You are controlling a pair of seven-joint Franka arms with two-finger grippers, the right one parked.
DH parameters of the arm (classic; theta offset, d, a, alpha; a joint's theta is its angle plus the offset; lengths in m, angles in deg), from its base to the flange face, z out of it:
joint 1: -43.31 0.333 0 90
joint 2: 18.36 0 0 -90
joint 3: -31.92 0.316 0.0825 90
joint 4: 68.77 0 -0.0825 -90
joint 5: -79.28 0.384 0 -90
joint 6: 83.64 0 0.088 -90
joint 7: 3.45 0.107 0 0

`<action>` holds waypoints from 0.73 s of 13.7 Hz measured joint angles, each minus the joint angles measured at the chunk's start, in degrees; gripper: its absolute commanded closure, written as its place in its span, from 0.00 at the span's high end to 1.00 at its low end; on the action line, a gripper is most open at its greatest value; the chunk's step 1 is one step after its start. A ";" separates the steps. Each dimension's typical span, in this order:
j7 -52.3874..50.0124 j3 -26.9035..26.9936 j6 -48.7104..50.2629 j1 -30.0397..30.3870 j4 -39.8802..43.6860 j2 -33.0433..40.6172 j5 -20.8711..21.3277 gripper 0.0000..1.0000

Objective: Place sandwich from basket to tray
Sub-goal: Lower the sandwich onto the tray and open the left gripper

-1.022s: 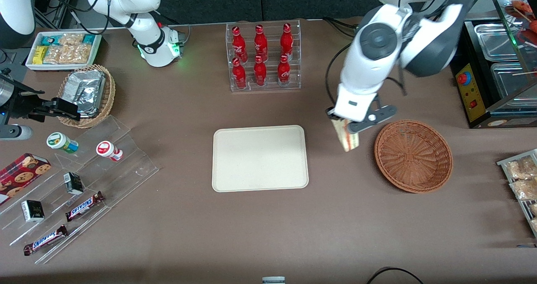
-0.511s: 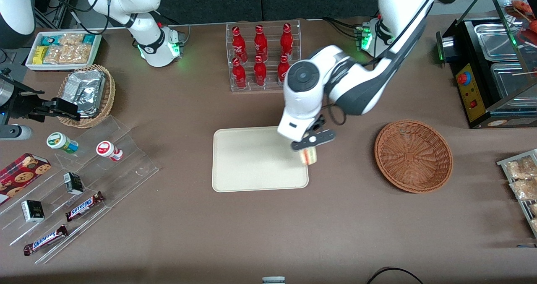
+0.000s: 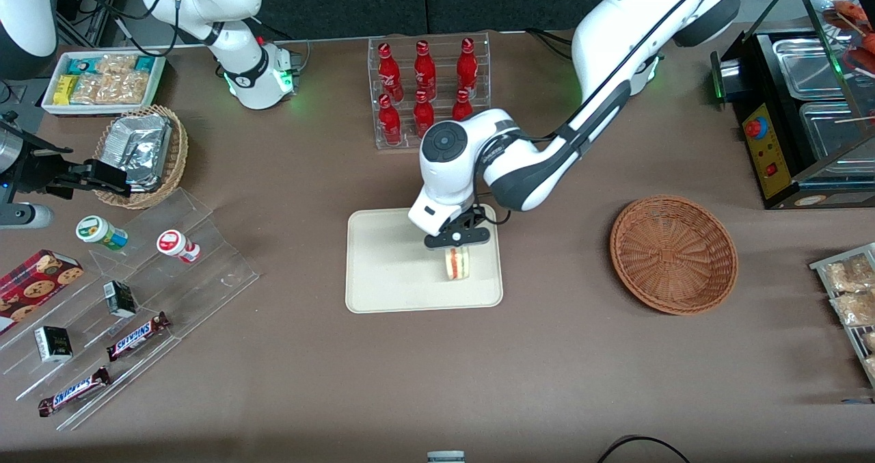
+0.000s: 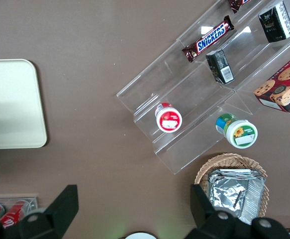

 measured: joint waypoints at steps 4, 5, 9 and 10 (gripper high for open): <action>0.00 0.46 -2.32 -1.19 0.36 -3.01 2.46 0.00; 0.00 0.52 -3.36 -1.28 0.36 -3.64 2.94 0.00; -0.24 0.70 -4.58 -1.43 0.51 -5.40 3.49 0.26; -0.31 0.71 -4.61 -1.43 0.53 -5.51 3.51 0.56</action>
